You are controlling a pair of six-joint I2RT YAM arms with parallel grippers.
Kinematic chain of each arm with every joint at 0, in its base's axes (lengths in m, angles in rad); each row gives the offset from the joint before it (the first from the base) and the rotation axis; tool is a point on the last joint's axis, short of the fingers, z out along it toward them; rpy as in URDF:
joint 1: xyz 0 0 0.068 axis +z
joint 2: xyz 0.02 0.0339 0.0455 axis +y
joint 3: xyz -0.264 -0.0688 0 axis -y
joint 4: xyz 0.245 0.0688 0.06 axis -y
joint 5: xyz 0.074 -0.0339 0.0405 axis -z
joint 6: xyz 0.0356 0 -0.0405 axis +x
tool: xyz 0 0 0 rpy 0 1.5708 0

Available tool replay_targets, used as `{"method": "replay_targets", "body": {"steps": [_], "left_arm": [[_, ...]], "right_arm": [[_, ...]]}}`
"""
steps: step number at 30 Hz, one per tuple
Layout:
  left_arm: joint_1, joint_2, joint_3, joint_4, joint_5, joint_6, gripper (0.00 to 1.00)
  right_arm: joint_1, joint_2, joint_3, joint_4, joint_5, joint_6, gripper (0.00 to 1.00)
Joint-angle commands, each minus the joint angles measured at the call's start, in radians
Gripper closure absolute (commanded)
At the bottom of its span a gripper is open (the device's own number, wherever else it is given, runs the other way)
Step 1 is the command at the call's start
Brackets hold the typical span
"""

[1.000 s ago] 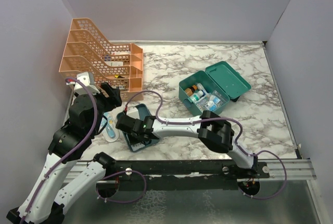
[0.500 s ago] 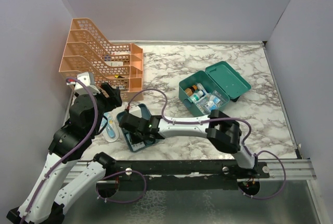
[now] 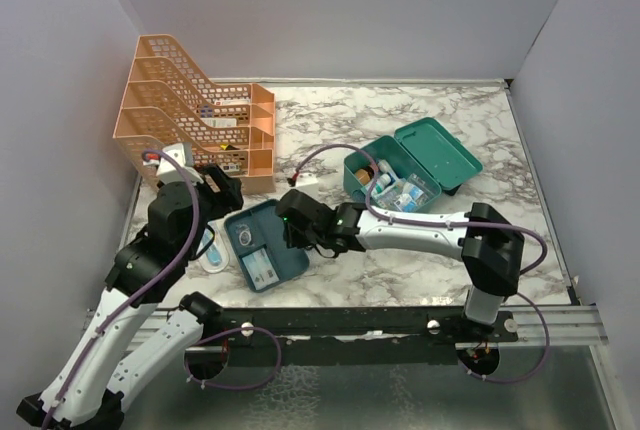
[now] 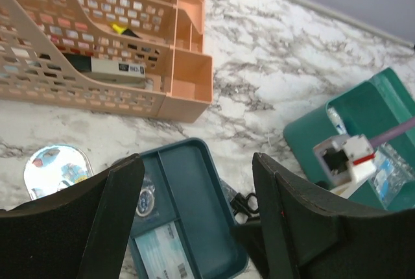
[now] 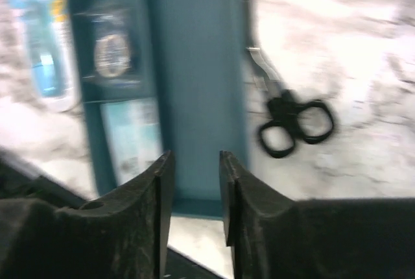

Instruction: Organize the medicine kit

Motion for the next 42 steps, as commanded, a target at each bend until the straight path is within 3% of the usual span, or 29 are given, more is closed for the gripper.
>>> {"method": "replay_targets", "body": {"steps": [1,6,13,20,35,42], "left_arm": [[0.004,-0.006,-0.085,0.033,0.097,-0.059,0.29],[0.004,0.0,-0.164,0.058,0.119,-0.076,0.29],[0.005,0.022,-0.266,0.085,0.154,-0.106,0.29],[0.005,0.051,-0.328,0.112,0.2,-0.131,0.29],[0.005,0.058,-0.333,0.126,0.199,-0.122,0.29],[0.006,0.061,-0.312,0.124,0.187,-0.101,0.29]], "right_arm": [[-0.076,-0.078,-0.102,-0.056,0.086,-0.008,0.62],[-0.107,-0.099,-0.179,-0.044,0.075,0.007,0.54],[-0.14,-0.079,-0.236,0.012,0.044,0.063,0.54],[-0.171,-0.012,-0.199,0.056,0.023,-0.009,0.65],[-0.176,0.109,-0.118,-0.002,0.024,-0.041,0.75],[-0.178,0.129,-0.104,-0.038,0.05,-0.035,0.96]]}}
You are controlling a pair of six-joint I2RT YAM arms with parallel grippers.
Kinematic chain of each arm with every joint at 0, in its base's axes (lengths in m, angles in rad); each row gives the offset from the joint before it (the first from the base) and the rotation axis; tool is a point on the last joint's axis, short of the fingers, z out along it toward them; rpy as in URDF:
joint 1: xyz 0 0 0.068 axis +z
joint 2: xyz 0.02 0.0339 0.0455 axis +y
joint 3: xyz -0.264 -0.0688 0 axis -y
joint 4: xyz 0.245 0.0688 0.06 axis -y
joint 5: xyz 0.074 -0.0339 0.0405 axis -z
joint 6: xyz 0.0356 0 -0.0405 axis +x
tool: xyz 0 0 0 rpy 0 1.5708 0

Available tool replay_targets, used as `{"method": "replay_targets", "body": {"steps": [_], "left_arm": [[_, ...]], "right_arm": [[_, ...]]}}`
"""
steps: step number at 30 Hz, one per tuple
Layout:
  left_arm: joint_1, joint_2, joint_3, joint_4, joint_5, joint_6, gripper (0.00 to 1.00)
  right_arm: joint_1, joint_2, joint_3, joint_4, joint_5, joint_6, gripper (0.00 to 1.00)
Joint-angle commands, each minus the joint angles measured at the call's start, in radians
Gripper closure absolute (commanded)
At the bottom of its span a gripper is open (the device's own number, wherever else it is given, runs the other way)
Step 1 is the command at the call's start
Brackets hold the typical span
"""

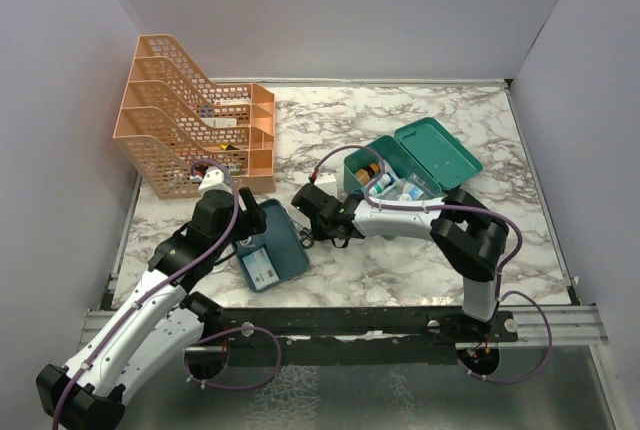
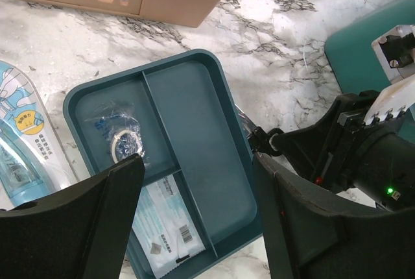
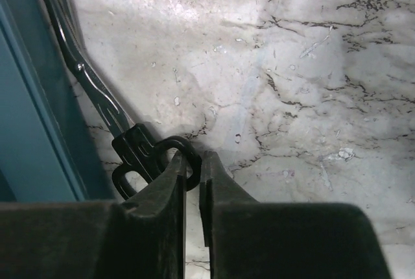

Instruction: Organize the medicine kit

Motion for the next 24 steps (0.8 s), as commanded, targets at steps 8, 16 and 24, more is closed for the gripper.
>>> {"method": "replay_targets", "body": {"steps": [8,16,24], "left_arm": [[0.006,0.007,0.043,0.022,-0.005,0.027,0.29],[0.005,0.022,0.049,0.029,-0.008,0.032,0.29],[0.006,0.027,0.071,0.035,-0.016,0.041,0.29]], "right_arm": [[-0.002,-0.082,-0.036,-0.131,0.172,0.095,0.99],[-0.003,-0.206,-0.124,-0.121,0.193,0.133,0.99],[-0.002,-0.296,-0.204,0.047,0.039,0.092,0.99]]}}
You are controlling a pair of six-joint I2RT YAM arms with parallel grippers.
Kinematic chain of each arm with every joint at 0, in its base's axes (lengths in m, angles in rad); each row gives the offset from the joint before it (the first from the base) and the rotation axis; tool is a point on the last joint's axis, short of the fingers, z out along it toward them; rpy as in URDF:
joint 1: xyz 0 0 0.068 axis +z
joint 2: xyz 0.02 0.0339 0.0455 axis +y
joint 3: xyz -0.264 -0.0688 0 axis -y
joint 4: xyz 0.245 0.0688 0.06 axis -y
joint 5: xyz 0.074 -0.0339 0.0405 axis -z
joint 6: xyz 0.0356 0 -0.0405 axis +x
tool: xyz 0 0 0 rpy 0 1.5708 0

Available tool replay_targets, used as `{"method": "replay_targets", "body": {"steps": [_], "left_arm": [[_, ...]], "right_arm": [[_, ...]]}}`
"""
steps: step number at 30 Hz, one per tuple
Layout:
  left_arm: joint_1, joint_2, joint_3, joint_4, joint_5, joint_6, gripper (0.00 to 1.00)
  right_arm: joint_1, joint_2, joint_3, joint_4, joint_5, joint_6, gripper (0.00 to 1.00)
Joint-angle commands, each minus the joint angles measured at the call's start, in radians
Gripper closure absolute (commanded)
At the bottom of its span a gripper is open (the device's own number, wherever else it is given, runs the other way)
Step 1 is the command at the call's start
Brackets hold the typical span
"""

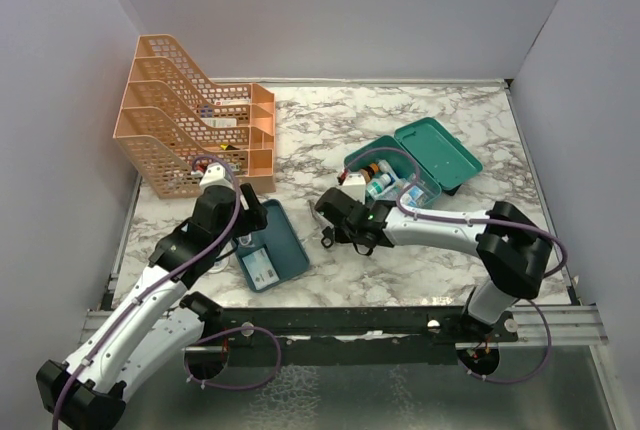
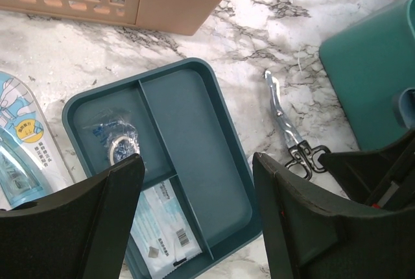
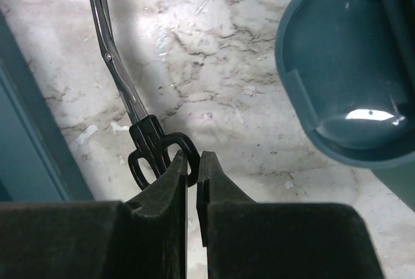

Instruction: Organize the medicine kit

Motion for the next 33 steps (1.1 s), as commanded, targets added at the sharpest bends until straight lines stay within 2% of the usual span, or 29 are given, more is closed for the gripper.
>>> {"method": "replay_targets", "body": {"steps": [1,6,9,12,18,26,33], "left_arm": [[0.005,-0.008,0.048,0.026,-0.02,0.021,0.29],[0.006,-0.033,0.035,0.038,-0.052,0.046,0.29],[0.006,-0.042,0.028,0.034,-0.053,0.05,0.29],[0.005,-0.05,0.015,0.032,-0.057,0.04,0.29],[0.006,-0.052,0.016,0.024,-0.07,0.033,0.27],[0.006,-0.052,0.029,0.018,-0.087,0.044,0.27],[0.006,-0.057,0.032,0.01,-0.091,0.049,0.27]], "right_arm": [[0.001,-0.083,-0.041,0.132,-0.074,-0.001,0.99],[-0.001,-0.14,-0.096,0.263,-0.128,-0.038,0.99],[-0.001,-0.134,-0.081,0.266,-0.167,-0.049,0.99],[-0.002,-0.111,-0.053,0.26,-0.227,-0.024,0.99],[0.02,-0.082,-0.047,0.35,-0.357,0.05,0.99],[0.079,-0.007,0.016,0.314,-0.304,0.152,0.99],[0.099,-0.059,0.005,0.336,-0.217,0.126,0.99]]}}
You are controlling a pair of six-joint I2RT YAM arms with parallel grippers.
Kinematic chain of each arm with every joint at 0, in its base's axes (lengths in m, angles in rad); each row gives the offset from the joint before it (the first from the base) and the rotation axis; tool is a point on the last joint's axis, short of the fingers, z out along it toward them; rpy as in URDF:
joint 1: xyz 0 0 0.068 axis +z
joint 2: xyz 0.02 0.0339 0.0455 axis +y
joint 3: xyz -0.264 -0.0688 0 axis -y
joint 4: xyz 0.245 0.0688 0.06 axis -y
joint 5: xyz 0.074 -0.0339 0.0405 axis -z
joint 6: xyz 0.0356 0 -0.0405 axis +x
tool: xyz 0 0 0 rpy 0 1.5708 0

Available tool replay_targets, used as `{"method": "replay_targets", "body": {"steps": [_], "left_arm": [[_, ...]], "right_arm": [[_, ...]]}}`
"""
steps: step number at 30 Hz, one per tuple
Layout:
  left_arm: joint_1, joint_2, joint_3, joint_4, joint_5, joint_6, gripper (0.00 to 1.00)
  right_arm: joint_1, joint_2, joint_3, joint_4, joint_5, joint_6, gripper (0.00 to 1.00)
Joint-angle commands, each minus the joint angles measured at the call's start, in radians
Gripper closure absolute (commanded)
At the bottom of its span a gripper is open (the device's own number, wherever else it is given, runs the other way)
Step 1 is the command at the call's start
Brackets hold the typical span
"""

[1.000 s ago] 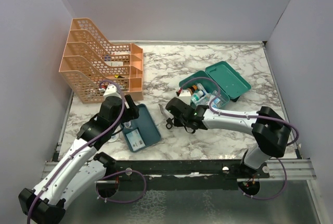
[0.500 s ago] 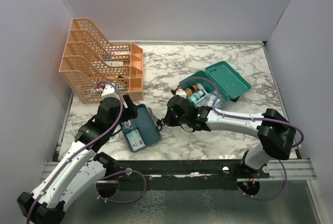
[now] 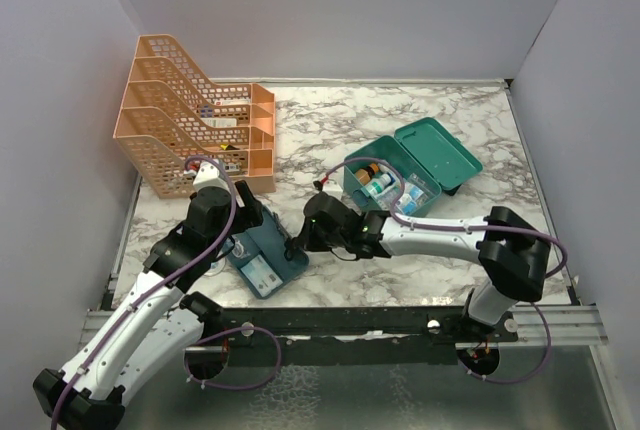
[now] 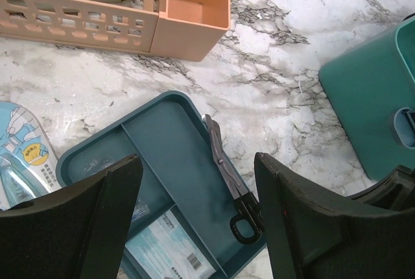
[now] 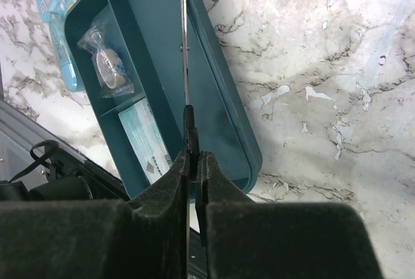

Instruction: Organize the medicine kit

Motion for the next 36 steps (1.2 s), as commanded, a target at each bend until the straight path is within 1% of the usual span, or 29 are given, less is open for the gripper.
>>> {"method": "replay_targets", "body": {"steps": [1,3,11,15,19,25,28,33,34,36], "left_arm": [[0.006,-0.017,0.015,-0.004,-0.027,0.012,0.27],[0.005,-0.017,0.018,-0.003,-0.031,0.014,0.27],[0.005,-0.01,0.043,-0.005,-0.045,0.022,0.27],[0.006,-0.008,0.053,-0.005,-0.053,0.026,0.27],[0.006,-0.008,0.05,-0.006,-0.051,0.025,0.27],[0.006,-0.011,0.044,-0.008,-0.047,0.021,0.26],[0.006,-0.01,0.045,-0.01,-0.046,0.023,0.26],[0.005,-0.006,0.048,-0.008,-0.047,0.027,0.26],[0.006,-0.004,0.051,-0.008,-0.047,0.026,0.26],[0.006,-0.002,0.054,-0.008,-0.046,0.029,0.26]], "right_arm": [[0.01,-0.047,0.017,0.045,0.066,-0.022,0.99],[0.009,-0.059,0.012,0.063,0.06,-0.05,0.99],[0.012,-0.136,-0.102,0.269,0.008,-0.118,0.99],[0.012,-0.086,-0.083,0.265,-0.05,-0.126,0.99],[0.012,-0.026,-0.08,0.296,-0.102,-0.14,0.99],[0.011,0.041,-0.066,0.271,-0.083,-0.13,0.99],[0.011,0.069,-0.047,0.193,-0.038,-0.079,0.99],[0.013,0.105,-0.002,0.119,-0.036,-0.102,0.99],[0.013,0.106,0.007,0.104,-0.034,-0.104,0.98],[0.012,0.1,0.022,0.076,-0.025,-0.102,0.92]]}}
